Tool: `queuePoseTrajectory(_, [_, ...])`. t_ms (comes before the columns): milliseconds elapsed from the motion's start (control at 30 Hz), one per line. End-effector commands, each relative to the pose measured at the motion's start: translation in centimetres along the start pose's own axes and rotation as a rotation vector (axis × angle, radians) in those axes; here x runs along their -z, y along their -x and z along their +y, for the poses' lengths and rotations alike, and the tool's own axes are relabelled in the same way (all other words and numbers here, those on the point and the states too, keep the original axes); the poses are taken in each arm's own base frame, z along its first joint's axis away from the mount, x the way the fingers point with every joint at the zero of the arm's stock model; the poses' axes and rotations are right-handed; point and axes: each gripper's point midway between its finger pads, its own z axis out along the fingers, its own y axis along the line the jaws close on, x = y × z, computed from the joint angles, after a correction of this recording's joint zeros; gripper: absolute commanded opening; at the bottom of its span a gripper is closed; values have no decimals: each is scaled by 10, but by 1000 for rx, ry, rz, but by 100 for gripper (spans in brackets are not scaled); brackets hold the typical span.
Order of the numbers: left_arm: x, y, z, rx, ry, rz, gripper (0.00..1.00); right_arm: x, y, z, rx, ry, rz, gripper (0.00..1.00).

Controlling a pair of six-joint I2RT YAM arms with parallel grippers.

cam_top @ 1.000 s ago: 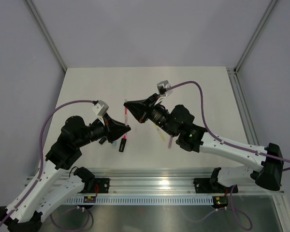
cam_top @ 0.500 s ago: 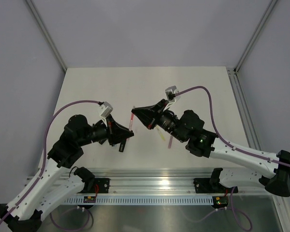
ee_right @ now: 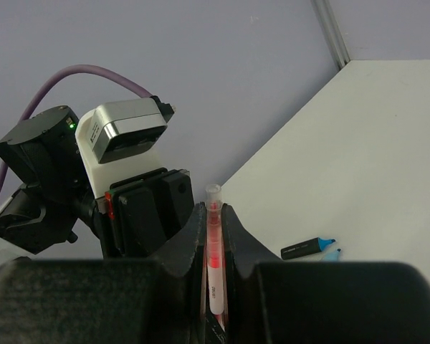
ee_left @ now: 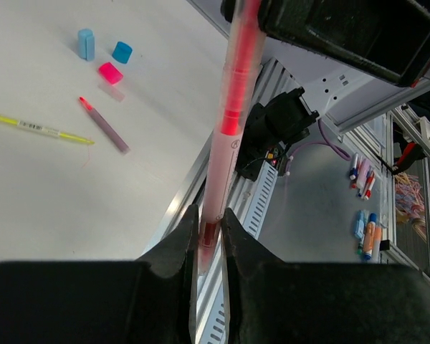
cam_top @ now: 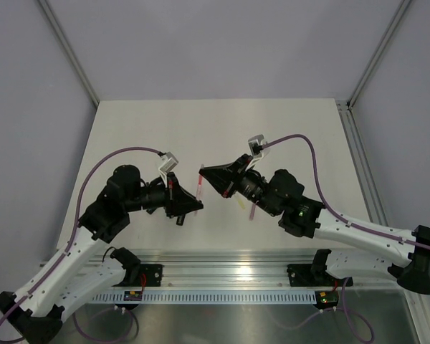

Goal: Insert the pens into the pen caps
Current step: Insert the pen cap onto the pen.

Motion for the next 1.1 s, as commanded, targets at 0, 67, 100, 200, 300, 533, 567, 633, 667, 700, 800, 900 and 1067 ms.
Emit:
queuePoseTrajectory(0, [11,90,-26,-157,-8,-295,0,28,-98,3,-52,52,343,0])
queuePoseTrajectory(67, [12,93,-29,-160,-17,-305,0,32,-110,-3,-61,39,365,0])
queuePoseTrajectory(100, [12,95,-30,-162,-17,-311,0,34,-114,-2,-77,37,371,0])
queuePoseTrajectory(200, [11,97,-30,-164,-17,-312,0,40,-126,-8,-95,19,388,0])
queuePoseTrajectory(300, [10,99,-30,-167,-15,-309,0,45,-132,-11,-99,5,396,0])
queuePoseTrajectory(533, [11,107,-36,-177,-27,-313,0,51,-146,-15,-99,-23,415,0])
queuePoseTrajectory(567, [11,108,-37,-177,-30,-315,0,52,-146,-15,-97,-24,416,0])
queuePoseTrajectory(633, [11,111,-39,-179,-38,-316,0,53,-151,-16,-98,-29,425,0])
queuePoseTrajectory(667, [10,111,-39,-178,-39,-314,0,54,-152,-14,-99,-26,426,0])
queuePoseTrajectory(700, [10,112,-39,-178,-37,-315,0,54,-155,-14,-100,-27,433,0])
queuePoseTrajectory(800, [5,106,-33,-158,-35,-298,0,55,-154,-15,-101,-34,428,0])
queuePoseTrajectory(900, [1,95,-29,-121,-44,-277,0,53,-145,-17,-83,-60,400,0])
queuePoseTrajectory(1067, [-4,64,-11,-44,-19,-218,4,45,-132,-35,-49,-188,366,0])
